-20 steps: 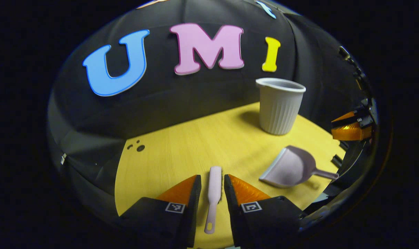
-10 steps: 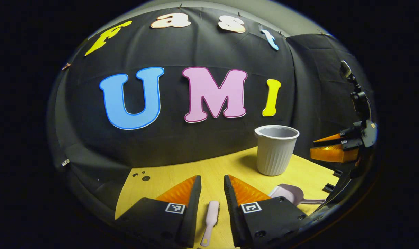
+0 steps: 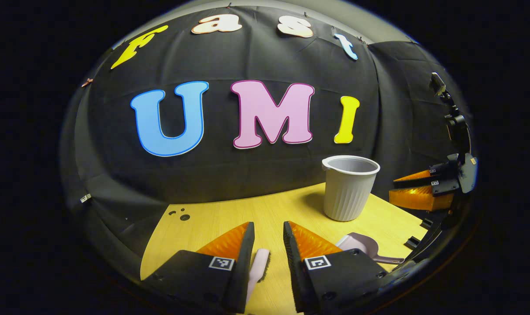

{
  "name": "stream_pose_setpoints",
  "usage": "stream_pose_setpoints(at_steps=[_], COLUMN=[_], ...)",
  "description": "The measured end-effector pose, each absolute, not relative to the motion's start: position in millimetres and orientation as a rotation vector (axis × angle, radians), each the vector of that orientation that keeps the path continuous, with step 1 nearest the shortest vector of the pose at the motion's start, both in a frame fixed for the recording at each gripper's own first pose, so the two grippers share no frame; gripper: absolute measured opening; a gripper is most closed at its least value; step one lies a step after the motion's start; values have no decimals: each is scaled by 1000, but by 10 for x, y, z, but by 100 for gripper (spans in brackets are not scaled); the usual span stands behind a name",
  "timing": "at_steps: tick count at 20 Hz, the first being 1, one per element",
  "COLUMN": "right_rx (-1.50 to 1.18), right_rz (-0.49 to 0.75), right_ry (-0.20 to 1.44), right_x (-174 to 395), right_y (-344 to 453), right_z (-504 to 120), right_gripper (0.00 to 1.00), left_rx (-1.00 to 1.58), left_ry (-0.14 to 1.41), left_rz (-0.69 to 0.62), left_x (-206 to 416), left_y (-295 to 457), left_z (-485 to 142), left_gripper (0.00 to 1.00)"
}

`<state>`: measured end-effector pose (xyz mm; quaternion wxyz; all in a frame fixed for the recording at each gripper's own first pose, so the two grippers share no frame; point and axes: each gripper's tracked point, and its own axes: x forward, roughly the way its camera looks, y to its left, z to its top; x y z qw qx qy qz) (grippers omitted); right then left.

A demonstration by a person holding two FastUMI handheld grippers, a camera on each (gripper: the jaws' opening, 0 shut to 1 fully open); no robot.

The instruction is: Pick up the small broom and dustpan from the desktop, sweep the trash into the dustpan with the broom, and then empty the trash into the garbage bin.

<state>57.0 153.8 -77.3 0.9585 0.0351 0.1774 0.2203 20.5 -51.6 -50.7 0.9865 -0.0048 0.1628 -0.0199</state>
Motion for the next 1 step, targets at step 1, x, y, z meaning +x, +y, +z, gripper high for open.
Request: stream_pose_setpoints(at_steps=[1], right_rx=[68], right_rz=[459], right_ry=[361], right_x=[555], right_y=[1546], right_z=[-789], right_gripper=[41], left_rx=[-7], left_ry=[334], left_rz=[-28], left_x=[158], left_y=[-555], left_z=[-527], left_gripper=[44])
